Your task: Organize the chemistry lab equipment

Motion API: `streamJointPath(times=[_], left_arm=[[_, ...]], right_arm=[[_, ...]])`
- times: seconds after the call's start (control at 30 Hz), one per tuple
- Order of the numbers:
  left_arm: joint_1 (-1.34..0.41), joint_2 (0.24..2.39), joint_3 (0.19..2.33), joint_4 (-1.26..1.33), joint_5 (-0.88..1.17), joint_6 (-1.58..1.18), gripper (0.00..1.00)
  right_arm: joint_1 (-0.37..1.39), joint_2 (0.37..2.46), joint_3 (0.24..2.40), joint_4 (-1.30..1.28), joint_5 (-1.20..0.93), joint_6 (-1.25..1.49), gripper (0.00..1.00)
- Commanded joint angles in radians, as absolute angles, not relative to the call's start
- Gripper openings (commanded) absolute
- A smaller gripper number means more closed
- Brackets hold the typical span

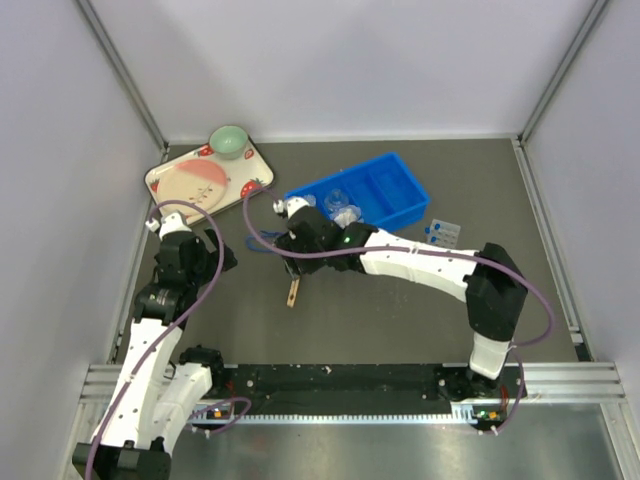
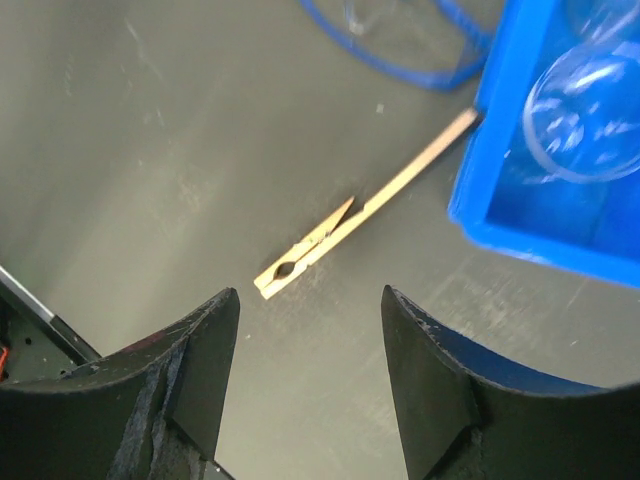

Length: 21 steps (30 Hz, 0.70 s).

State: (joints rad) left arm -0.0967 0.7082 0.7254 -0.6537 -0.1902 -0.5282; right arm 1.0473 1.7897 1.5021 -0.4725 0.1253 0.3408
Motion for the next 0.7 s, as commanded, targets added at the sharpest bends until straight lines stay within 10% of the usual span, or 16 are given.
streamJointPath(times=[0.0, 0.67], left_arm=[[-0.091, 0.683, 0.718, -0.609, -0.166, -0.520, 0.98], [-0.091, 0.621, 0.709, -0.652, -0.121, -0.492, 0.98]], right_arm=[[1.074, 1.819, 1.454, -0.399, 0.136, 0.494, 0.61], [1.131, 2.091, 1.580, -0.477, 0.308, 0.813, 0.66]])
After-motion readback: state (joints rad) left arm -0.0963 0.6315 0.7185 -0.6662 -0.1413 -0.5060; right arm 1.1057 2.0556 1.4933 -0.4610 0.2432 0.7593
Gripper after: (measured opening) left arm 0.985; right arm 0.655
